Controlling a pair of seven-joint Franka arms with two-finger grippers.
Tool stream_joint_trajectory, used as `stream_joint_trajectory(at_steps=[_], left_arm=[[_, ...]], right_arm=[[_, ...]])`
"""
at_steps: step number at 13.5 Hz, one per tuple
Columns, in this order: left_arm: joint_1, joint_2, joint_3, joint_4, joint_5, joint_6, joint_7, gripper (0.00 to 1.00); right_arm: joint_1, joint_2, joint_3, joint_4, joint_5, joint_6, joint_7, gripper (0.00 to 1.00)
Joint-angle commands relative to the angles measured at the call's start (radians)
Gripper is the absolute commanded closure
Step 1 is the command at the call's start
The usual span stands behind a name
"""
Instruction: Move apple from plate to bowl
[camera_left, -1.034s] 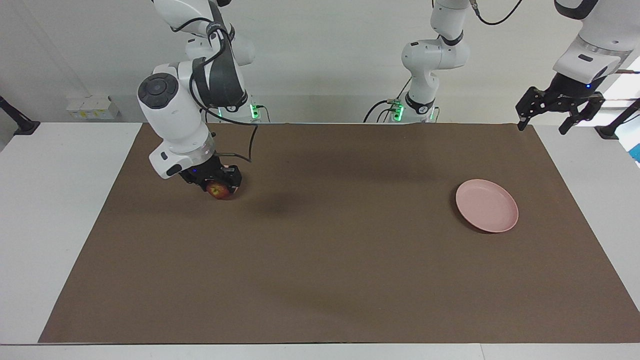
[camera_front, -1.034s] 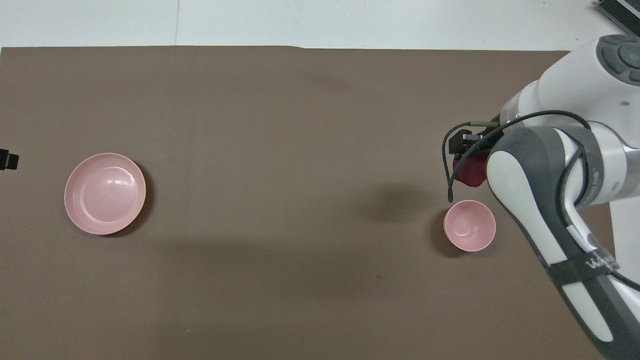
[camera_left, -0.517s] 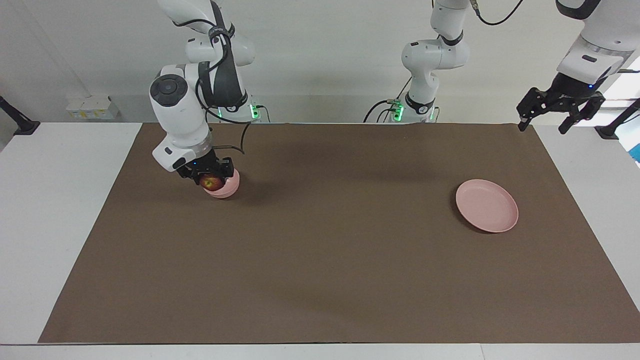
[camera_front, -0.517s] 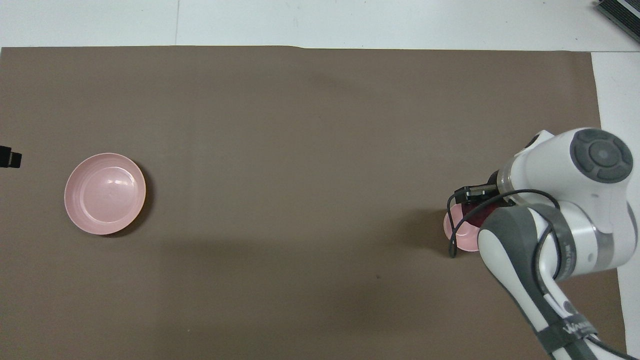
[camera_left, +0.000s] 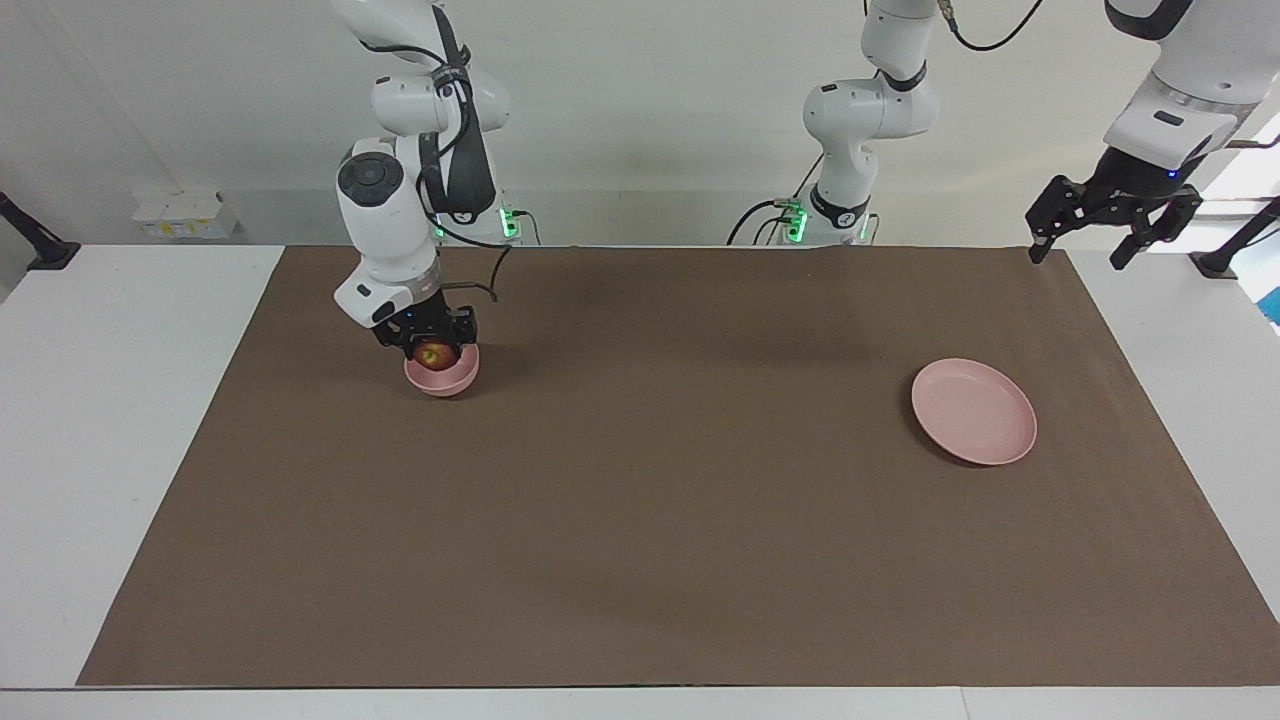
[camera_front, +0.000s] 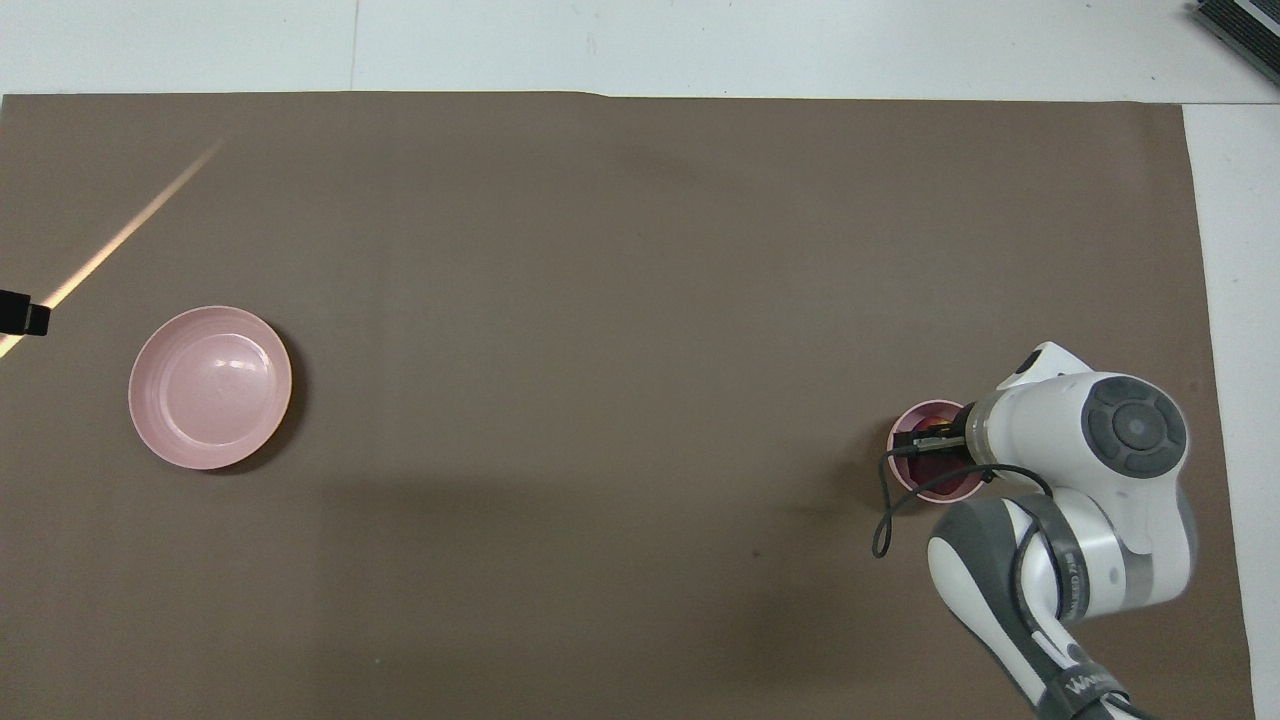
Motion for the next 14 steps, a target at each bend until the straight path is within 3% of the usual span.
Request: stream_joint_trajectory(at_steps=[1,11,14], left_arm=[[0.002,-0.004,0.001,0.000,-0.012,-0.014,-0.007,0.00],[0.002,-0.004,0.001,0.000,-0.013,-0.014,-0.007,0.00],[0.002,-0.004,0.001,0.000,-0.012,-0.014,-0.007,0.00]], right_arm=[[-0.032,-0.001,0.011,0.010,-0.020,0.002,-0.028,0.00],[-0.049,0.003,0.010,0.470,0.035,-0.444,-0.018,0.00],[-0.100,0.002,0.010,0.600,0.133,-0.596,-0.001,0.00]])
